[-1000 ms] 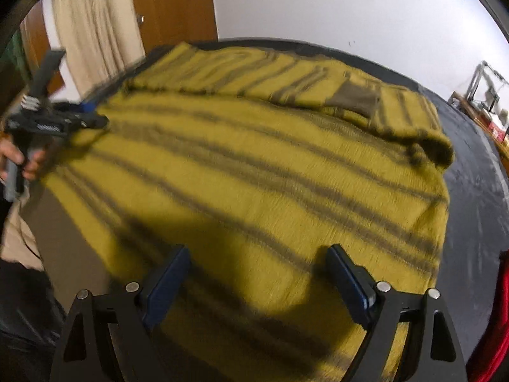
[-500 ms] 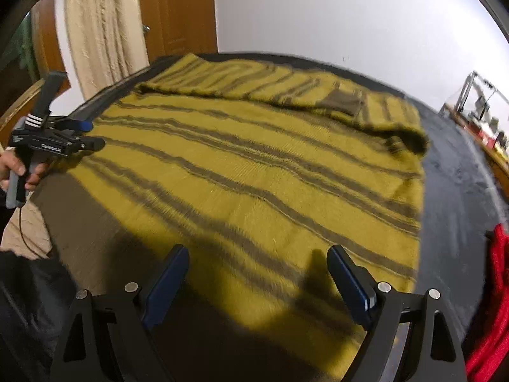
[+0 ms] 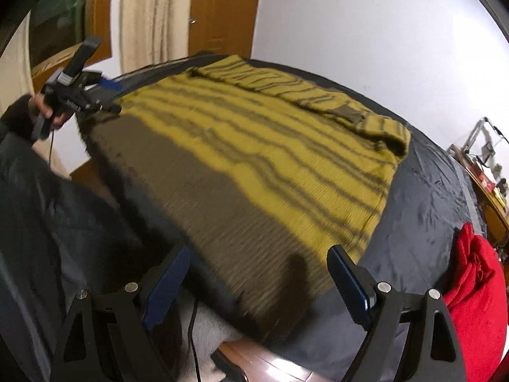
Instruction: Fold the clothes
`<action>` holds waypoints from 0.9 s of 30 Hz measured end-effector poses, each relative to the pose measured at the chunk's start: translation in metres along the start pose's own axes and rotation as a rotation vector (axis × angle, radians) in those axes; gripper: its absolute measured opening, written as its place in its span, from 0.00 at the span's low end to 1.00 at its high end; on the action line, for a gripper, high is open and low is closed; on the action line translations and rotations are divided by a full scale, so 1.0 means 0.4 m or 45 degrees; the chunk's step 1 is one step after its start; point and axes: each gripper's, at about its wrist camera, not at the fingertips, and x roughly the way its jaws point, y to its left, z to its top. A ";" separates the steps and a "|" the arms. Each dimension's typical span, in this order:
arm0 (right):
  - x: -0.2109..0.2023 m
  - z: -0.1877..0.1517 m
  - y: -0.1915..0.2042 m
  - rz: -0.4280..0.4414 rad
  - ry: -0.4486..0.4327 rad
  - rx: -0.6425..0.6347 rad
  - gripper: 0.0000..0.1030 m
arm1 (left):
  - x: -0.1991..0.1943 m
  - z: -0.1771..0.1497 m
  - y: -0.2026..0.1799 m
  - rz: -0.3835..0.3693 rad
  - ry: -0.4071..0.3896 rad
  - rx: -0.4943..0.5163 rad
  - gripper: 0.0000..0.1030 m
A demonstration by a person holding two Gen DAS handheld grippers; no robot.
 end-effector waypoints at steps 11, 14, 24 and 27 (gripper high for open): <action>0.001 -0.070 -0.047 -0.239 0.044 0.084 0.87 | -0.018 -0.033 -0.049 0.018 -0.018 0.116 1.00; -0.001 -0.075 -0.058 -0.285 0.029 0.097 0.87 | -0.019 -0.041 -0.050 0.028 -0.014 0.120 1.00; 0.008 -0.055 -0.058 -0.426 -0.058 0.068 0.86 | -0.034 -0.071 -0.052 0.067 -0.017 0.176 1.00; 0.028 -0.033 -0.013 -0.411 -0.042 -0.047 0.52 | -0.044 -0.080 -0.054 0.086 -0.033 0.206 1.00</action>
